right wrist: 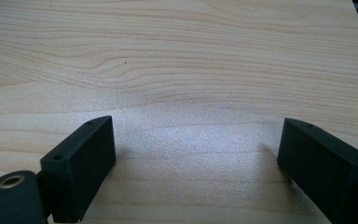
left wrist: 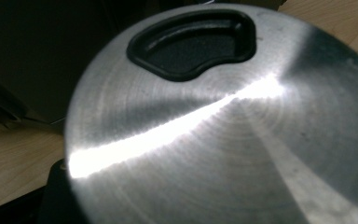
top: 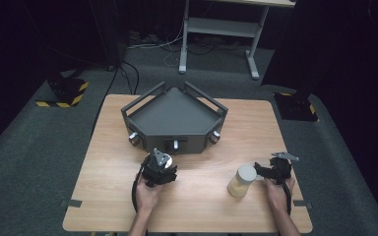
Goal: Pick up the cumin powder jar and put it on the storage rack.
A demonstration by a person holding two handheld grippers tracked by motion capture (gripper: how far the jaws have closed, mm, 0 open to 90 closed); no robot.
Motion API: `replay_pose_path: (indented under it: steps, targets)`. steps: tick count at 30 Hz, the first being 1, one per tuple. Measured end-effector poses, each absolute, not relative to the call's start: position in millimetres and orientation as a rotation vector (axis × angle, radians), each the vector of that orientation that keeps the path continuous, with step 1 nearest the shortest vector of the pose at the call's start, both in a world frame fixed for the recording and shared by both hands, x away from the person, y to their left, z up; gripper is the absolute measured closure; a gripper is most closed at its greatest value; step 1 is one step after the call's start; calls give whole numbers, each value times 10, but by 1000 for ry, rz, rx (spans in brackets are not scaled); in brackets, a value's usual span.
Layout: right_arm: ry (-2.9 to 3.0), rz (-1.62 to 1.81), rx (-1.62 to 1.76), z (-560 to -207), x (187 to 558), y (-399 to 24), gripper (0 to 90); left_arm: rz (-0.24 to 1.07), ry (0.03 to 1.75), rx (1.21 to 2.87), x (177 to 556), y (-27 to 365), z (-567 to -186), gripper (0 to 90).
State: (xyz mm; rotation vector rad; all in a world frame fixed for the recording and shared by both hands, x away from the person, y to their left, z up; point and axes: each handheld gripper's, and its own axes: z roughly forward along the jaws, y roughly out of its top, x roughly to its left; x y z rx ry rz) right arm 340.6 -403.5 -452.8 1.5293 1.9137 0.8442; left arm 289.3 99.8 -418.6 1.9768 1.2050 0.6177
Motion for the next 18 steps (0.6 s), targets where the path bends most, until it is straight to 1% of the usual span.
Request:
replay_pose_path:
  steps: [7, 9, 17, 18]
  targets:
    - [1915, 846, 1532, -4527, 3410, -4040, 101, 600, 1163, 1978, 2877, 1074, -3942, 318]
    - [1917, 847, 1532, -4527, 3413, -4042, 97, 572, 1147, 1979, 2895, 1118, -3834, 318]
    - [1922, 848, 1533, -4525, 3418, -4046, 90, 559, 1088, 2018, 2942, 1168, -3464, 318]
    - [1922, 848, 1533, -4525, 3418, -4046, 89, 564, 1076, 2030, 2966, 1160, -3371, 318]
